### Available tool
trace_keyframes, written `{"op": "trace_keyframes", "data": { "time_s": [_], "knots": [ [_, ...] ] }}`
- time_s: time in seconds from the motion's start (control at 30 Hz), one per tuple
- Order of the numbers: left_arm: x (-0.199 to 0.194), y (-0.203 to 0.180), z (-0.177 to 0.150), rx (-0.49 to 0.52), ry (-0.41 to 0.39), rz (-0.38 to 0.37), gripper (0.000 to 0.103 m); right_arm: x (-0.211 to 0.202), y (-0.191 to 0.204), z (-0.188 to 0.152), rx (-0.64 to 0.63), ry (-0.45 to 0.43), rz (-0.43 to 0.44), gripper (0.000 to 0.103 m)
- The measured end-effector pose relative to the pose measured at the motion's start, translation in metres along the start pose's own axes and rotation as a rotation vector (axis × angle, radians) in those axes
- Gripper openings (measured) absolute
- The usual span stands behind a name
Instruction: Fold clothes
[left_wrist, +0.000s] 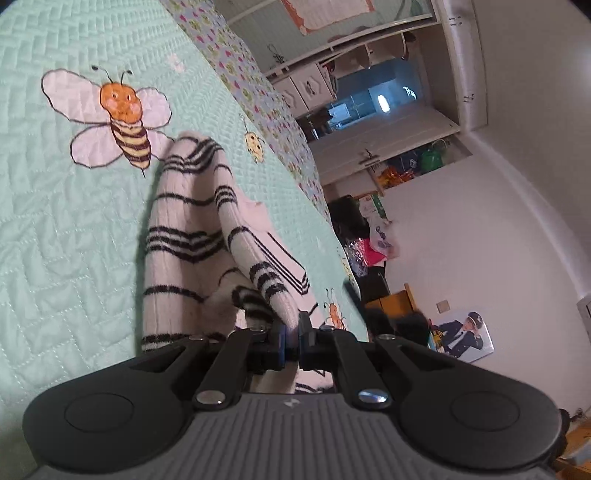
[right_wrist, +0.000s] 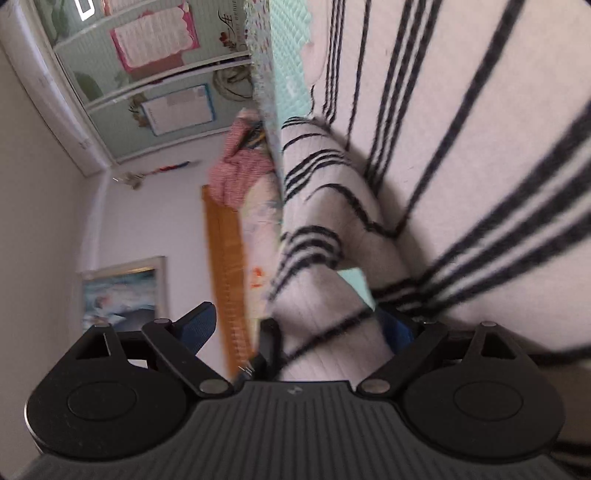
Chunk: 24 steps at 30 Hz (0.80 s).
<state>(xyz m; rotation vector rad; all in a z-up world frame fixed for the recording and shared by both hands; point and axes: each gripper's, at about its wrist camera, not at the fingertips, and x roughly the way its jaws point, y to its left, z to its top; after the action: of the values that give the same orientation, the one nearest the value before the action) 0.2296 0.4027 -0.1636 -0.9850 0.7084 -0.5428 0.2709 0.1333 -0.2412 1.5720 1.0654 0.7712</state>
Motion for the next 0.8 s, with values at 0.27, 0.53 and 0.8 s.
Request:
{"op": "trace_keyframes", "data": {
  "time_s": [0.27,0.53,0.8],
  "knots": [
    [-0.004,0.005,0.003,0.006,-0.017,0.057,0.005,-0.002,-0.01,-0.004,0.148,-0.234,0.18,0.093],
    [0.009,-0.007,-0.009,0.148,0.037,0.198,0.005,-0.047,-0.004,-0.006,0.103,-0.406,0.14,0.093],
    [0.022,-0.008,-0.019,0.25,0.106,0.365,0.006,-0.066,0.022,-0.007,-0.071,-0.386,0.016,0.093]
  ]
}}
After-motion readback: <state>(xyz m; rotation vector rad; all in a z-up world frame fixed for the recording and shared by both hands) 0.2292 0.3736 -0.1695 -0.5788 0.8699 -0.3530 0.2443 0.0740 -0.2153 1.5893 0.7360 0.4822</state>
